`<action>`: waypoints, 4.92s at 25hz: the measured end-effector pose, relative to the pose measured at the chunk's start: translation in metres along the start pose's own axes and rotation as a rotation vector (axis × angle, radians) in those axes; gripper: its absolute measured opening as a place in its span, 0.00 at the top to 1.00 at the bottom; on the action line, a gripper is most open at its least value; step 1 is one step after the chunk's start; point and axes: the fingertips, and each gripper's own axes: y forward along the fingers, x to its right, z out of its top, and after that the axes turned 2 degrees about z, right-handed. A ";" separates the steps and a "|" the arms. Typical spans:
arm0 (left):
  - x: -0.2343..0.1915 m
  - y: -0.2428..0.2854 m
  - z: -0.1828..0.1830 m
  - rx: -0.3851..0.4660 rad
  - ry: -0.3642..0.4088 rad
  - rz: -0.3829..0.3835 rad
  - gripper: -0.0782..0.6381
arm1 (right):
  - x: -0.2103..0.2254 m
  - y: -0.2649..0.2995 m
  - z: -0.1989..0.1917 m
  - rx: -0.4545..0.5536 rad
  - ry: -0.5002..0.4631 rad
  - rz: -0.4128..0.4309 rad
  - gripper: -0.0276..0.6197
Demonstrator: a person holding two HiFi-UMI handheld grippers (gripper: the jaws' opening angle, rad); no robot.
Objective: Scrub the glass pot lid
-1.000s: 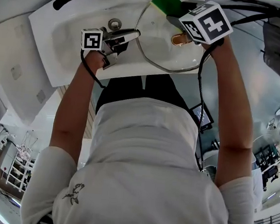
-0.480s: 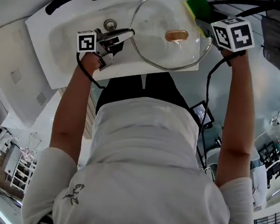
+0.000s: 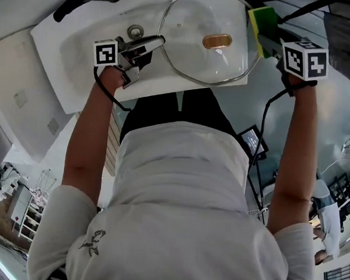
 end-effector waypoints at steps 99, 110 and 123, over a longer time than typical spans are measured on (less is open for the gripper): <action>-0.001 -0.002 -0.001 0.001 -0.022 -0.004 0.79 | -0.257 0.072 -0.032 -0.062 -0.512 -0.075 0.52; -0.001 -0.001 -0.002 -0.004 -0.042 -0.006 0.79 | -0.225 0.040 -0.138 -0.212 -0.405 -0.020 0.52; 0.000 0.001 -0.002 -0.009 -0.023 0.003 0.79 | -0.247 0.059 -0.037 -0.061 -0.714 -0.048 0.52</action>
